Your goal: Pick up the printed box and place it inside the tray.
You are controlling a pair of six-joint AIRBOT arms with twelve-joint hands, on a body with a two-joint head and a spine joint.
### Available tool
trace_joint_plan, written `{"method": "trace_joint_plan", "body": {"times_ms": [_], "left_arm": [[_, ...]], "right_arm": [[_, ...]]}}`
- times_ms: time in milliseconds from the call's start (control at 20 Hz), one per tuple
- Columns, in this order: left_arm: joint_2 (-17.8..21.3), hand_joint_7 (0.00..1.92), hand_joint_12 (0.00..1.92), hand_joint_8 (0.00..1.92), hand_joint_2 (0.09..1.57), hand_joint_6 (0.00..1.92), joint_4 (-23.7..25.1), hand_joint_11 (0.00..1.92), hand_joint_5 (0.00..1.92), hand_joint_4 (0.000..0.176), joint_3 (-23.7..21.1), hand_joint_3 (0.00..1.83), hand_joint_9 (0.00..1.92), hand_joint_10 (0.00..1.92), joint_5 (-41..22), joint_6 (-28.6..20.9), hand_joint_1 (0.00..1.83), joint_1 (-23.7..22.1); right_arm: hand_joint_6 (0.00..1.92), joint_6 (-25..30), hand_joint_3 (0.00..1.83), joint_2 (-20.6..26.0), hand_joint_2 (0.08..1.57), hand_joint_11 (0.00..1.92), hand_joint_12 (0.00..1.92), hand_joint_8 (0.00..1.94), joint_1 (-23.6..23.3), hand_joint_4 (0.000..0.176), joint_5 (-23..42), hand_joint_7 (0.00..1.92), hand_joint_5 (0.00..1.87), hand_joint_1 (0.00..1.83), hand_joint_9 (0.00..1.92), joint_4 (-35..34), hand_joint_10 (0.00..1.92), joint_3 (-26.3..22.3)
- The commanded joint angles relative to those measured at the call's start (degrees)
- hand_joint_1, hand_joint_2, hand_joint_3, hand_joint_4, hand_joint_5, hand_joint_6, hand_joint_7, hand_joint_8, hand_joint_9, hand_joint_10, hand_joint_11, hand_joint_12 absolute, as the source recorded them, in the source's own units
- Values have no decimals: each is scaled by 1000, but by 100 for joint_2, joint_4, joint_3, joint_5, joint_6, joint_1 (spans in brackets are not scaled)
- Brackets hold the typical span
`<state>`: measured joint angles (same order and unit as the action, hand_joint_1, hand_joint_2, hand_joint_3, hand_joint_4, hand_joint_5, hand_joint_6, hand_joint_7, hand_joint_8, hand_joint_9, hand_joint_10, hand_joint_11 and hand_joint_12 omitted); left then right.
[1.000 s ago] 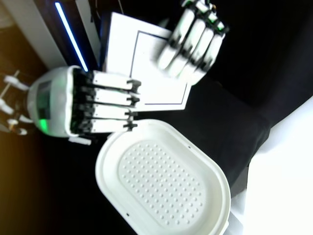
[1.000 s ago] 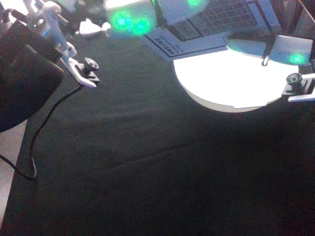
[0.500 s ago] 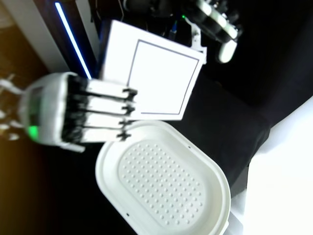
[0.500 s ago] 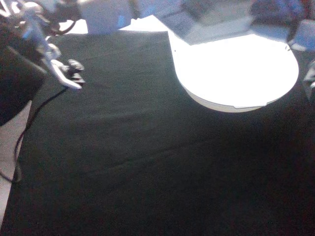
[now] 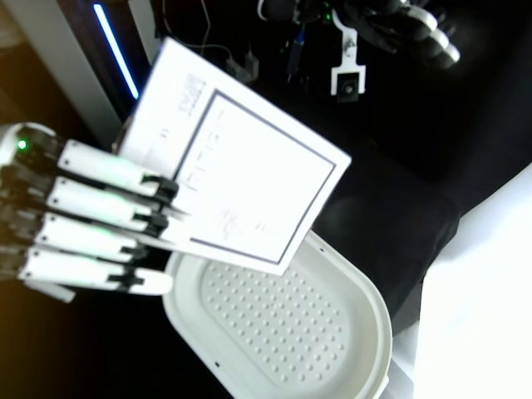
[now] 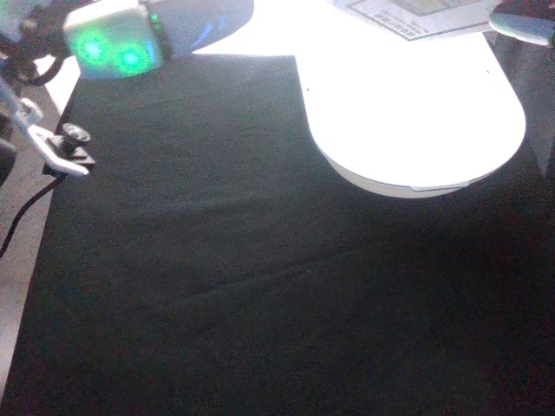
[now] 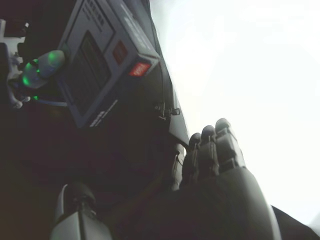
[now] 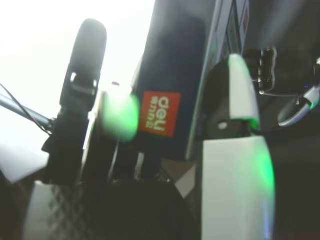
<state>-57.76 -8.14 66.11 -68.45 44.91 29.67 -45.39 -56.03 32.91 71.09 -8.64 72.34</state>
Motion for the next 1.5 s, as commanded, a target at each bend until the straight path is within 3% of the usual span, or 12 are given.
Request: {"method": "trace_joint_plan", "body": {"times_ms": [0,100,250,500,650,950,1050,1100,1150,1200,1250,1450], "left_arm": [[80,0,0,0,826,0,-42,0,0,58,-29,0,0,0,-877,-51,201,-5],[146,0,0,0,856,0,-115,0,0,47,-106,10,0,0,-1068,-51,196,138],[228,0,0,0,888,0,-204,0,0,73,-223,18,0,0,-1336,-50,106,338],[189,0,0,0,877,0,-248,0,0,88,-272,4,0,0,-1459,-50,87,480],[120,0,0,0,860,0,-332,0,0,47,-300,0,0,0,-1613,-55,153,609],[37,0,0,0,874,0,-398,0,0,37,-301,1,0,0,-1727,-76,149,730],[18,0,0,0,893,0,-415,0,0,1,-300,8,0,0,-1737,-101,121,766],[10,0,0,0,900,0,-431,0,0,0,-300,10,0,0,-1750,-101,108,775],[5,0,0,0,902,0,-449,0,0,0,-299,9,0,0,-1770,-101,115,790],[4,0,0,0,906,0,-468,0,0,12,-299,10,0,0,-1803,-101,109,816],[1,0,0,0,899,0,-480,0,0,28,-299,5,0,0,-1817,-101,120,831],[-20,0,0,0,883,0,-523,0,0,37,-297,0,0,0,-1829,-101,130,869]], "right_arm": [[801,-103,0,42,1061,1239,1673,902,-113,0,566,1276,1093,1184,1334,-68,1275,6],[802,-377,0,28,1062,1223,1630,850,-239,0,377,1289,1093,1184,1332,-10,1227,6],[844,-714,0,-4,1074,1224,1562,694,-504,0,104,1325,1064,1177,1347,146,1129,13],[713,-889,1,-76,1067,1108,1680,942,-536,0,-32,1157,1029,1279,1174,185,1242,139],[767,-892,0,-214,1059,1122,1654,875,-678,0,-402,1185,1088,1201,1211,151,1211,397],[642,-892,0,-432,1103,944,1602,1187,-709,0,-793,1031,1028,1269,1037,142,1274,680],[571,-892,0,-477,1074,879,1401,1060,-709,0,-903,1083,1096,1280,1047,124,979,734],[238,-892,0,-477,987,489,1309,473,-708,0,-922,941,862,1104,780,125,680,733],[52,-892,0,-476,913,193,1203,141,-708,37,-924,745,531,941,583,125,333,724],[10,-892,0,-476,753,38,925,27,-708,148,-929,338,132,825,293,125,115,721],[1,-892,0,-476,657,7,660,14,-708,170,-929,110,26,762,148,124,28,710],[0,-892,0,-475,595,0,15,0,-708,176,-928,0,0,643,0,124,0,662]]}}
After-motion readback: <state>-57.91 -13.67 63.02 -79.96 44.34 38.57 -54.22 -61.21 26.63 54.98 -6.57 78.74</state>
